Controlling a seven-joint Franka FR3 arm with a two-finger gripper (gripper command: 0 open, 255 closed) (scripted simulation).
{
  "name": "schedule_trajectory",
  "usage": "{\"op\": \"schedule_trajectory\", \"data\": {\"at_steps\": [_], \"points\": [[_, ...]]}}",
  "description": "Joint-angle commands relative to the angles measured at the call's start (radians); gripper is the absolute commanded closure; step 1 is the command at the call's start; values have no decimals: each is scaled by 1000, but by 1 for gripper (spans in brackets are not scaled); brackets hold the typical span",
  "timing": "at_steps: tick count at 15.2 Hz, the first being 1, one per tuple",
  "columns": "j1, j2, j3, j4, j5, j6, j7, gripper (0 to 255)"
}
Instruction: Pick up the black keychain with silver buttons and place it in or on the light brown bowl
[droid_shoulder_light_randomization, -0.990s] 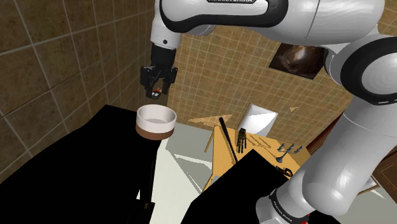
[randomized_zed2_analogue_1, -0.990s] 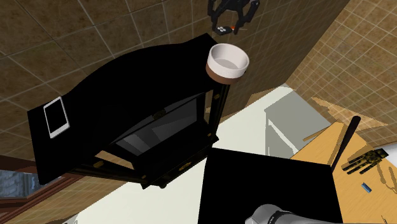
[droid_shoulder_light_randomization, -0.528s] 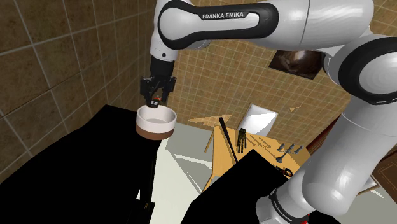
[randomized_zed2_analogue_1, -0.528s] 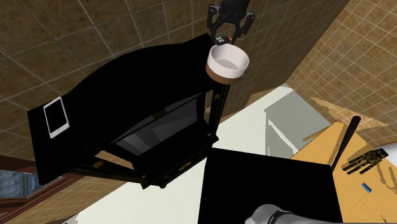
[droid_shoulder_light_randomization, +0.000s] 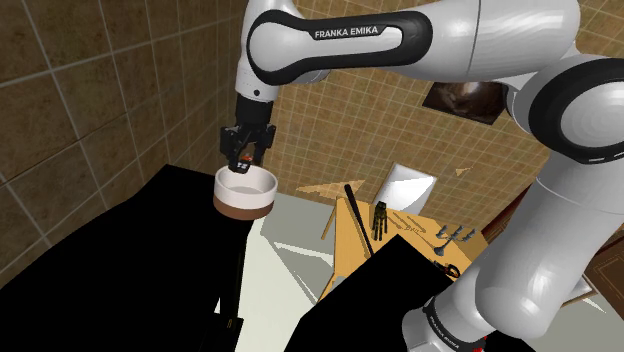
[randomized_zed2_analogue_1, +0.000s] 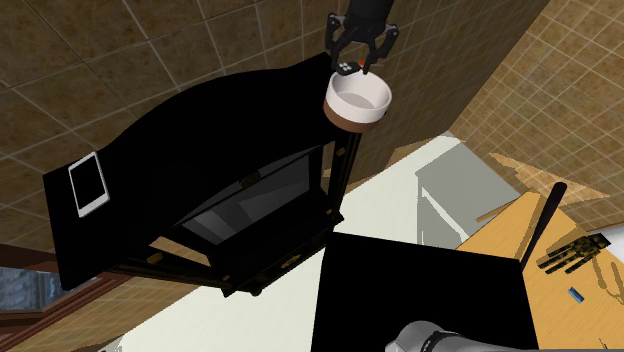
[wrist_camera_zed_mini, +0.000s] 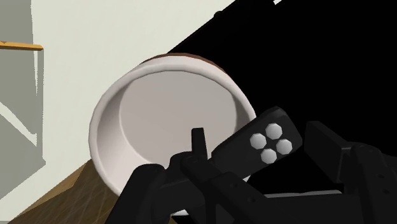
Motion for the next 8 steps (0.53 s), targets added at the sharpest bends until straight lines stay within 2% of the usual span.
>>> {"op": "schedule_trajectory", "data": {"at_steps": [1, 2, 7, 8], "points": [[0, 0, 0, 0, 0, 0, 0, 255], [0, 0, 0, 0, 0, 0, 0, 0], [0, 0, 0, 0, 0, 0, 0, 0], [-3, -4, -1, 28, 0, -32, 0, 0]]}}
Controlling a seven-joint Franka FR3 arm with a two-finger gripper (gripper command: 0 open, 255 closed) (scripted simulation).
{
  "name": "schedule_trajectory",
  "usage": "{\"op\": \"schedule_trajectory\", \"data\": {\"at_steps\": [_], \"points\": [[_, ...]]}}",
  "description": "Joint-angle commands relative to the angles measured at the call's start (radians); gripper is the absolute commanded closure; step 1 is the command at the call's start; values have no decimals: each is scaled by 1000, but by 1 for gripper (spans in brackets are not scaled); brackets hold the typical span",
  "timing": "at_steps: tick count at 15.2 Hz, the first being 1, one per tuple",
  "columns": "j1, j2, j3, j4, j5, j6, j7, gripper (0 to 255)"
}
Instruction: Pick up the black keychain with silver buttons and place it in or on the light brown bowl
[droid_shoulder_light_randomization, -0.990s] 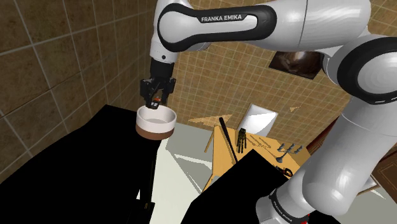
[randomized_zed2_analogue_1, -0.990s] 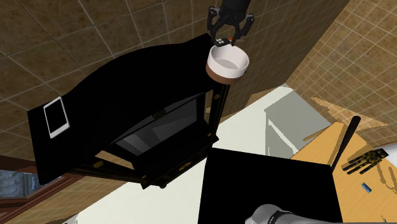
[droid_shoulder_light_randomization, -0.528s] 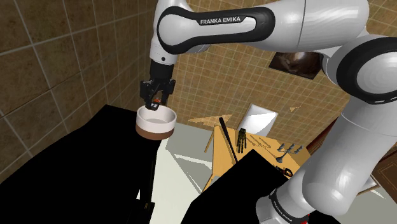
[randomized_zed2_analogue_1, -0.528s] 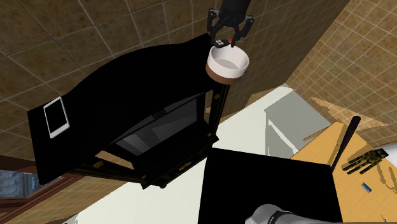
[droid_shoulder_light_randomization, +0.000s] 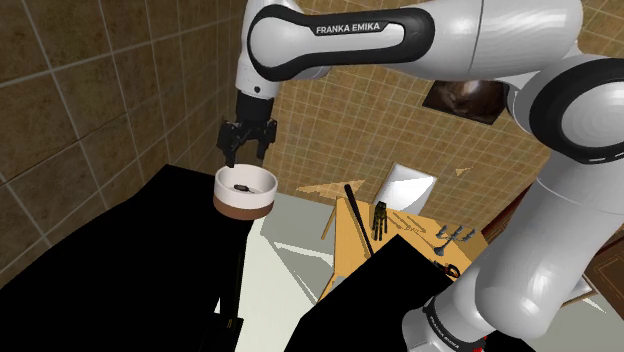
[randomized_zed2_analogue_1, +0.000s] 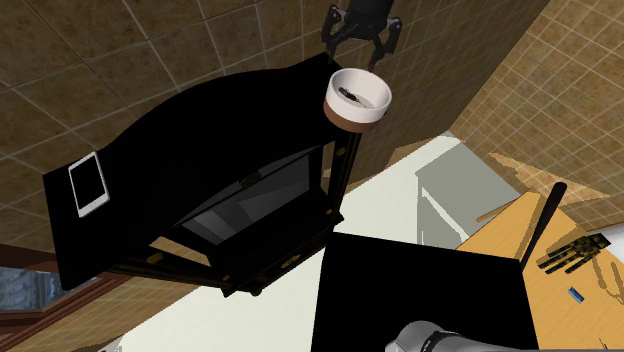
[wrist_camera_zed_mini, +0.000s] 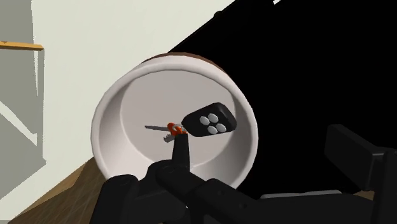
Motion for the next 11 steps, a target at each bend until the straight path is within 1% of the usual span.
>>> {"op": "schedule_trajectory", "data": {"at_steps": [1, 3, 11], "points": [[-4, -5, -2, 44, 0, -50, 0, 0], [-8, -6, -4, 102, -1, -109, 1, 0], [-8, -6, -4, 102, -1, -109, 1, 0]]}}
